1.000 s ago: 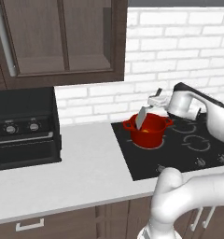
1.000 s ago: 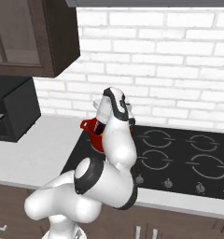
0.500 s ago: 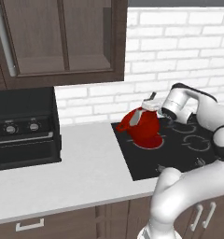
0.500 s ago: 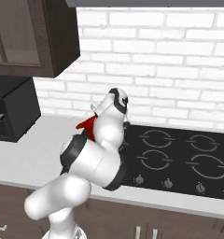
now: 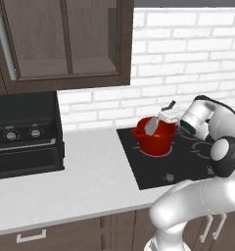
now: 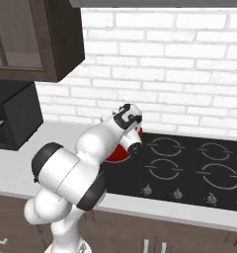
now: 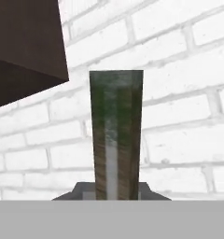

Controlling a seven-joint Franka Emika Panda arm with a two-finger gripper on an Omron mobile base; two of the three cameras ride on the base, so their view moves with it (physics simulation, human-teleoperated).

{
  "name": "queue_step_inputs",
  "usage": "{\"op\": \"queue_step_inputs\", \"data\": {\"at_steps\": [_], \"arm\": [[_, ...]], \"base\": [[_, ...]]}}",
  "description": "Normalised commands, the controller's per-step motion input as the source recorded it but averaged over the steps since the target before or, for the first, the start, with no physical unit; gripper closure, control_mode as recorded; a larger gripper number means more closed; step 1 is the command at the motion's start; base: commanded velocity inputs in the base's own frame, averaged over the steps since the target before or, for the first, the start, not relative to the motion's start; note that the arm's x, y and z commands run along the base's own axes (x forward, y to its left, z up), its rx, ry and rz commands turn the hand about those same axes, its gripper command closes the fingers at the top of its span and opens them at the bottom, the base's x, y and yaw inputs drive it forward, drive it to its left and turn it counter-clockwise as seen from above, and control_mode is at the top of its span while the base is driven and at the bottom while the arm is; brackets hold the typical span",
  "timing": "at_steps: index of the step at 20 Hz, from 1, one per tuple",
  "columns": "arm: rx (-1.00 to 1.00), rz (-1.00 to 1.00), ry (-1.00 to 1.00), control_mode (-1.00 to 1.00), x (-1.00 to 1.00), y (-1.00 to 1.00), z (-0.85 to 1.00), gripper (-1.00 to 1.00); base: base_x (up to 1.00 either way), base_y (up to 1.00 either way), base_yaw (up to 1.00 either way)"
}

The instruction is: Put the lemon and eggplant in the pot. Retrieve the spatula and lightly stir the vegetables in the pot.

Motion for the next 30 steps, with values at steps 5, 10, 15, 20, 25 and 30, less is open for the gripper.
{"op": "queue_step_inputs", "data": {"at_steps": [5, 10, 15, 20, 25, 30], "arm": [[-0.08, -0.09, -0.09, -1.0, -0.51, -0.25, 0.26, 1.0], [-0.11, -0.12, -0.09, -1.0, -0.55, -0.11, 0.59, 1.0], [-0.16, -0.13, -0.01, -1.0, -0.1, 0.06, 0.14, 1.0], [-0.1, -0.04, 0.01, -1.0, 0.18, 0.12, -0.32, 1.0], [0.0, 0.0, 0.0, -1.0, 0.1, 0.07, -0.11, 1.0], [0.06, 0.07, 0.0, -1.0, 0.0, 0.08, 0.0, 1.0]], "base": [[0.0, 0.0, 0.0], [0.0, 0.0, 0.0], [0.0, 0.0, 0.0], [0.0, 0.0, 0.0], [0.0, 0.0, 0.0], [0.0, 0.0, 0.0]]}}
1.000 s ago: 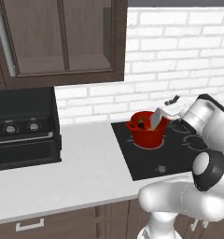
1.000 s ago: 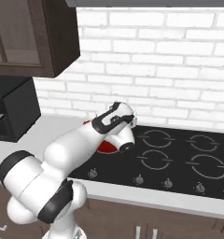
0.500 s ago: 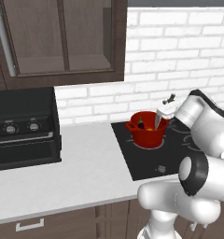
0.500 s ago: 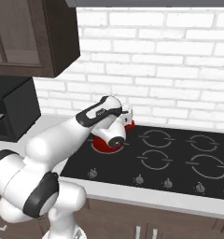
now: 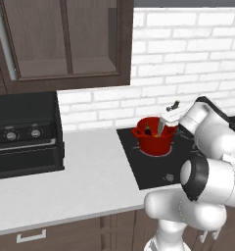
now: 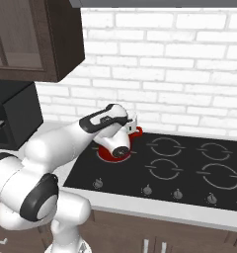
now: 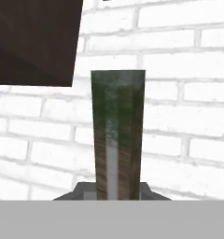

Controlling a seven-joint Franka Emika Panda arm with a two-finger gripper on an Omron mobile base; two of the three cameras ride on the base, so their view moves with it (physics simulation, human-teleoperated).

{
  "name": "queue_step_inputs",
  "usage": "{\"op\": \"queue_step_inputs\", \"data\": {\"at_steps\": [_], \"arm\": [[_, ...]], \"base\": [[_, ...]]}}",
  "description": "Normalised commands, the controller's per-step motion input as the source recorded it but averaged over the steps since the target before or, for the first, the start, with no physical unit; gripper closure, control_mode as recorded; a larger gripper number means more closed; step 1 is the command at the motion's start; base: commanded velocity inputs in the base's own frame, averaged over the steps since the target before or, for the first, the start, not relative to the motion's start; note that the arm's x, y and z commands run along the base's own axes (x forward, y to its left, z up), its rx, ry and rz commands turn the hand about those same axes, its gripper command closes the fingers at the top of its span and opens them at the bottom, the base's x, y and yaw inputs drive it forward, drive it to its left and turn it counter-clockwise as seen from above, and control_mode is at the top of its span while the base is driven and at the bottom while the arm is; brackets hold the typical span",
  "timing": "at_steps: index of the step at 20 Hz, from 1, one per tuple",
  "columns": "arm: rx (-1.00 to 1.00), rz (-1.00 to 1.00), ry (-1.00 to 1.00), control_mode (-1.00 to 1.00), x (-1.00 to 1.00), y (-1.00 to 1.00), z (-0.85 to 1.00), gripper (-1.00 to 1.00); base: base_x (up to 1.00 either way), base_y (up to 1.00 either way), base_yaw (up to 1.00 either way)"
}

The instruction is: Put the lemon and eggplant in the pot. Retrieve the spatula and lightly stir the vegetables in the pot.

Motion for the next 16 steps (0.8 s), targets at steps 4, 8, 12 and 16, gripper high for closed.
{"op": "queue_step_inputs", "data": {"at_steps": [4, 8, 12, 16], "arm": [[0.07, 0.08, 0.0, -1.0, 0.22, 0.08, -0.02, 1.0], [0.01, 0.05, 0.04, -1.0, 0.53, 0.01, -0.39, 1.0], [0.0, 0.02, 0.07, -1.0, 0.36, 0.0, -0.68, 1.0], [-0.02, 0.0, 0.01, -1.0, 0.0, 0.0, -0.8, 1.0]], "base": [[0.0, 0.0, 0.0], [0.0, 0.0, 0.0], [0.0, 0.0, 0.0], [0.0, 0.0, 0.0]]}}
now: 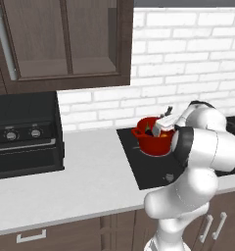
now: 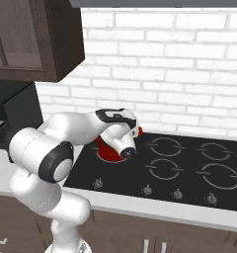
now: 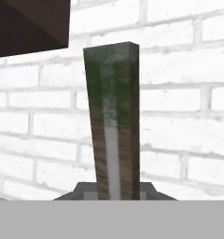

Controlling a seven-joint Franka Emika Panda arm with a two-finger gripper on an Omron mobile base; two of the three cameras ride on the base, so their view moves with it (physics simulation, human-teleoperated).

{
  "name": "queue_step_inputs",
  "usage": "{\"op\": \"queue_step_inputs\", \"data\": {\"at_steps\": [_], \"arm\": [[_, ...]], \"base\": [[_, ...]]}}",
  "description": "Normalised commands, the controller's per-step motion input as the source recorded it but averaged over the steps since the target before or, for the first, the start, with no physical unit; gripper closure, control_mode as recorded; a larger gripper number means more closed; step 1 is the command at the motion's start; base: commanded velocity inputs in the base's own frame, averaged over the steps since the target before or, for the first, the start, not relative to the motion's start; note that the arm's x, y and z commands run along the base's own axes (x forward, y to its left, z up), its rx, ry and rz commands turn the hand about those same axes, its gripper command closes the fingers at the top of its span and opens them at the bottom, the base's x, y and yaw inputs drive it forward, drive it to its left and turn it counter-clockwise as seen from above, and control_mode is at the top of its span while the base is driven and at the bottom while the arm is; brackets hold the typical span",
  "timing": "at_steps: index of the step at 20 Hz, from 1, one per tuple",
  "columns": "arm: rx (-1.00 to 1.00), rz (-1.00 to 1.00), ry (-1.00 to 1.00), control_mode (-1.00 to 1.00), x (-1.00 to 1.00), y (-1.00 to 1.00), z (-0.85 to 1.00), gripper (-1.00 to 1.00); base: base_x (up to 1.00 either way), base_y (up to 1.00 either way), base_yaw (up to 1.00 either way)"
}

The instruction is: Put the lemon and eggplant in the pot. Retrieve the spatula and lightly stir the vegetables in the pot.

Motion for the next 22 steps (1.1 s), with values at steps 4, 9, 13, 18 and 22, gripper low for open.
{"op": "queue_step_inputs", "data": {"at_steps": [4, 9, 13, 18, 22], "arm": [[-0.01, 0.0, 0.0, -1.0, 0.0, 0.0, -0.26, 1.0], [0.05, 0.0, 0.0, -1.0, -0.13, 0.0, 0.9, 1.0], [0.04, -0.09, 0.04, -1.0, -0.17, 0.0, 0.86, 1.0], [0.03, -0.28, 0.19, -1.0, -0.17, 0.0, 0.14, 1.0], [0.04, -0.39, 0.18, -1.0, -0.22, 0.05, 0.0, 1.0]], "base": [[0.0, 0.0, 0.0], [0.0, 0.0, 0.0], [0.0, 0.0, 0.0], [0.0, 0.0, 0.0], [0.0, 0.0, 0.0]]}}
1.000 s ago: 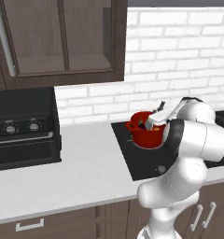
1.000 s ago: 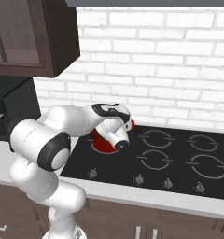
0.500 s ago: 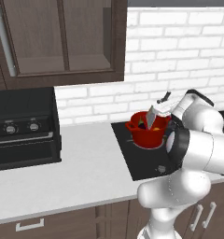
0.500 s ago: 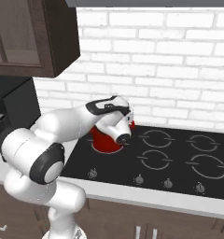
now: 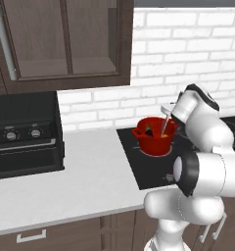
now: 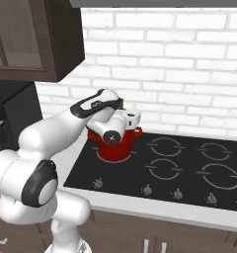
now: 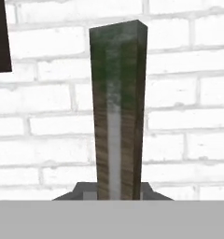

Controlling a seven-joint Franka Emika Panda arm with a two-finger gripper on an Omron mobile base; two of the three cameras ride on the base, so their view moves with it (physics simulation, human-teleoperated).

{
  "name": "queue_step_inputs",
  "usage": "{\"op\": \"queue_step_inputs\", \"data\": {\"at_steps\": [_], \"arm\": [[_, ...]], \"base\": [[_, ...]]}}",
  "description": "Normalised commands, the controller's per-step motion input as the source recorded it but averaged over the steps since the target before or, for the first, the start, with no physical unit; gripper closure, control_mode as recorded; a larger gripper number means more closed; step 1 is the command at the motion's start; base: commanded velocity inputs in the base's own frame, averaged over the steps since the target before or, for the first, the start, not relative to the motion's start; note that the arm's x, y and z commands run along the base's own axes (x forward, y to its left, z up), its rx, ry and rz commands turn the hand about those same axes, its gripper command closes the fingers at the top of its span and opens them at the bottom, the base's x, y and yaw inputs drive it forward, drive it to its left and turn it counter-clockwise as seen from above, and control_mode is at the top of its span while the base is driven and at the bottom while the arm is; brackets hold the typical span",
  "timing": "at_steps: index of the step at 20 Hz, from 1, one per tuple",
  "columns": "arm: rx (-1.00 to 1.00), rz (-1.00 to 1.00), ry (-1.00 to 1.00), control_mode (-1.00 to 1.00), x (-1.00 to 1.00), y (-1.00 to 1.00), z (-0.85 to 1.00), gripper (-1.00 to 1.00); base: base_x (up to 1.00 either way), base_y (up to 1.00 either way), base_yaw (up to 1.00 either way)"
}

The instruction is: Put the lemon and eggplant in the pot. Retrieve the spatula and lightly stir the vegetables in the pot.

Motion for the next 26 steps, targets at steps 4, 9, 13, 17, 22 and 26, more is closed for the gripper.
{"op": "queue_step_inputs", "data": {"at_steps": [4, 9, 13, 17, 22, 26], "arm": [[0.08, -0.36, 0.19, -1.0, -0.12, 0.01, -0.1, 1.0], [0.09, -0.31, 0.18, -1.0, 0.0, 0.0, -0.43, 1.0], [0.13, -0.2, 0.08, -1.0, 0.18, 0.0, -0.52, 1.0], [0.11, -0.1, 0.02, -1.0, 0.52, 0.0, -0.43, 1.0], [0.07, -0.03, 0.0, -1.0, 0.56, 0.0, -0.11, 1.0], [0.02, 0.0, -0.04, -1.0, -0.01, 0.0, 0.0, 1.0]], "base": [[0.0, 0.0, 0.0], [0.0, 0.0, 0.0], [0.0, 0.0, 0.0], [0.0, 0.0, 0.0], [0.0, 0.0, 0.0], [0.0, 0.0, 0.0]]}}
